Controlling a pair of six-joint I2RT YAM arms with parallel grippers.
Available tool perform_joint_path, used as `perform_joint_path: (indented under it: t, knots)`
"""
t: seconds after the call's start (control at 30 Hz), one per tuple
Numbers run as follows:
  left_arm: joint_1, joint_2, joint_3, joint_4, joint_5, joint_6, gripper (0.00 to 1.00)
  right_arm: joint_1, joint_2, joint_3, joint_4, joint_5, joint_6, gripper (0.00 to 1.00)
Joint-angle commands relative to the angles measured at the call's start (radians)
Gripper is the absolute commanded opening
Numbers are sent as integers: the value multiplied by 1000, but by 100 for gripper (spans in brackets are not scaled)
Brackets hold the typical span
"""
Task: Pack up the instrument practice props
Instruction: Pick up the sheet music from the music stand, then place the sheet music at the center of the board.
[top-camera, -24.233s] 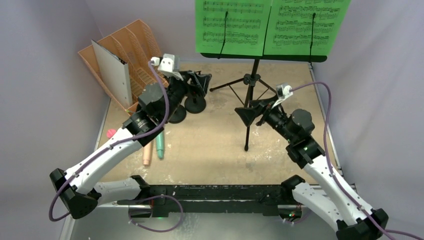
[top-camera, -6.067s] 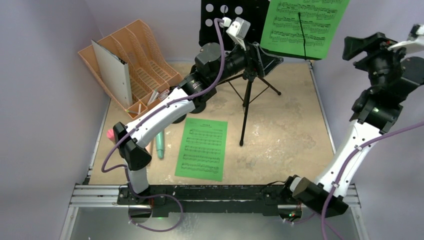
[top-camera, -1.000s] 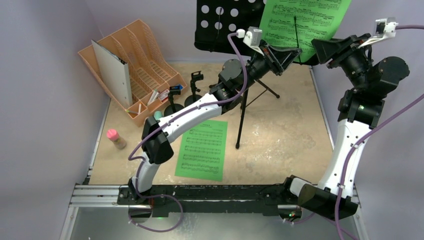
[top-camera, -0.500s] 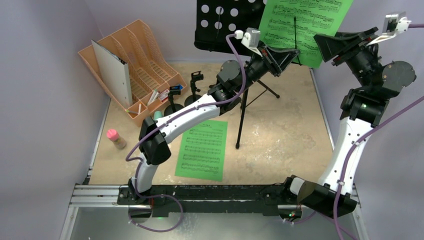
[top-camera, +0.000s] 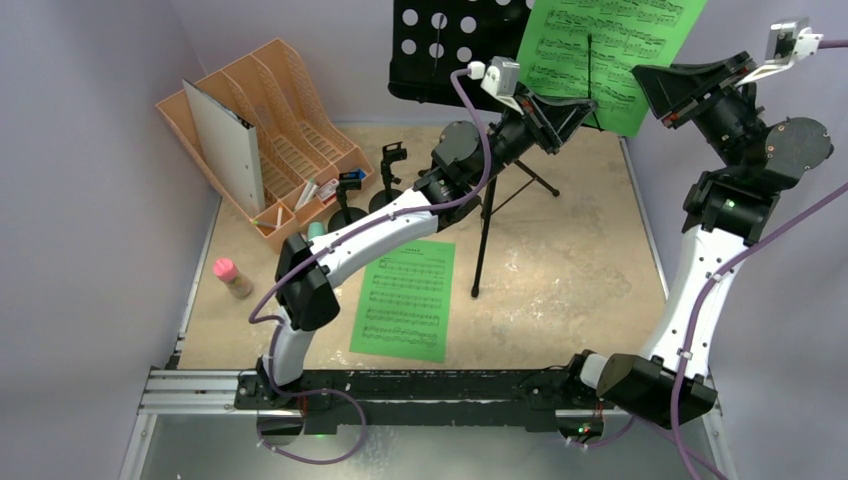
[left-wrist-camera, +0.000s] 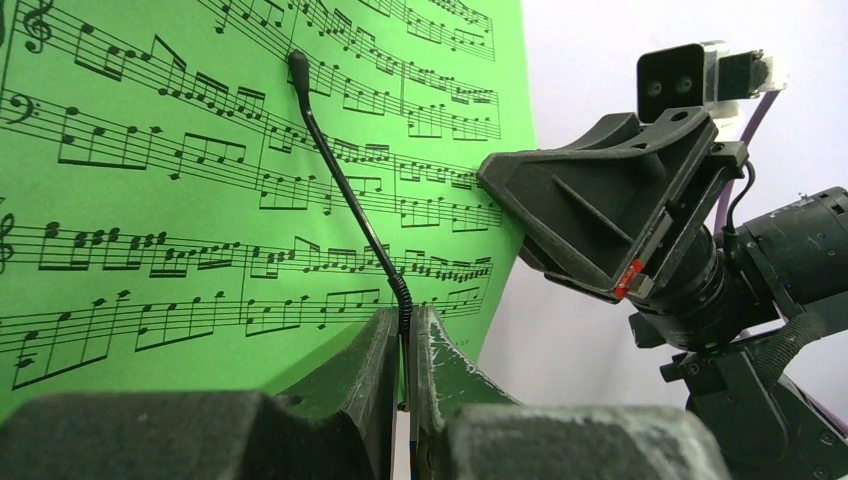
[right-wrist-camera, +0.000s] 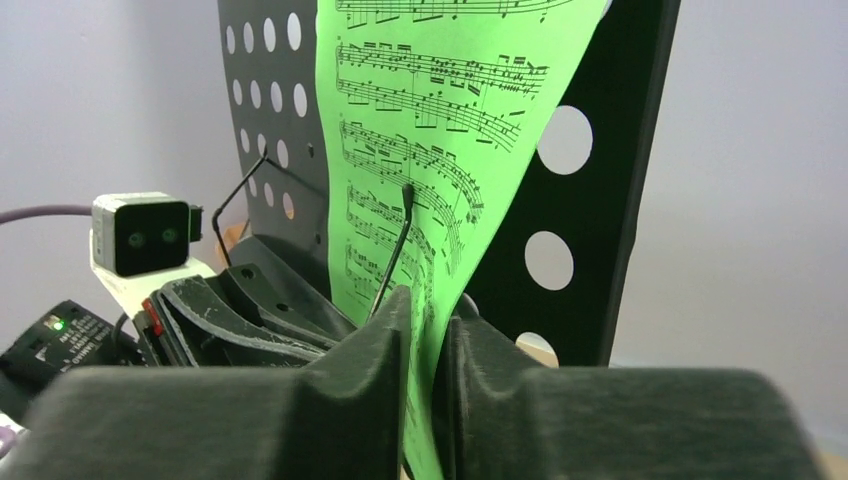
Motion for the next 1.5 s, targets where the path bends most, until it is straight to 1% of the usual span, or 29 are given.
perform_joint_path:
  t: [0.0,0.03,0.07,0.1,0.27,0.43,0.6,0.77,0.8,1.0,1.07,1.1,1.13,1.2,1.27,1.47]
  knots:
    - [-1,-74,-15,33,-8,29,0,-9,1,62,34,-23,6,14]
    - [-2,-76,-18,34,-10,32,0,-12,2,73,19,-18,-6,10]
    - [-2,-78,-21,34,-14,35,0,-14,2,85,-4,-10,-21,3]
    - [-1,-80,-25,35,-17,38,0,-18,1,100,-30,0,-40,0]
    - [-1,-89,-38,37,-29,47,0,-40,10,193,-157,67,-127,0]
    - [-2,-96,-52,44,-38,51,0,-57,21,304,-289,163,-214,0]
    - [-1,-105,-71,53,-41,58,0,-58,17,371,-385,274,-281,0]
    - [-2,-123,-103,73,-41,64,0,-58,10,421,-407,317,-308,0]
    - [-1,-126,-108,74,-63,66,0,-58,10,439,-424,318,-311,0]
    - [-1,-140,-130,75,-75,75,3,-58,11,526,-474,367,-328,0]
    - [-1,-147,-139,75,-79,78,8,-58,10,546,-482,370,-329,0]
    - [0,-151,-146,76,-82,82,12,-58,11,553,-485,369,-329,0]
    - [0,-157,-155,77,-84,84,16,-58,9,561,-487,366,-328,0]
    - [0,-176,-175,80,-90,92,28,-58,8,572,-489,358,-323,0]
    - [0,-202,-203,85,-96,103,37,-58,5,581,-489,338,-314,0]
    - [0,-268,-270,98,-124,139,50,-58,-3,602,-491,322,-299,0]
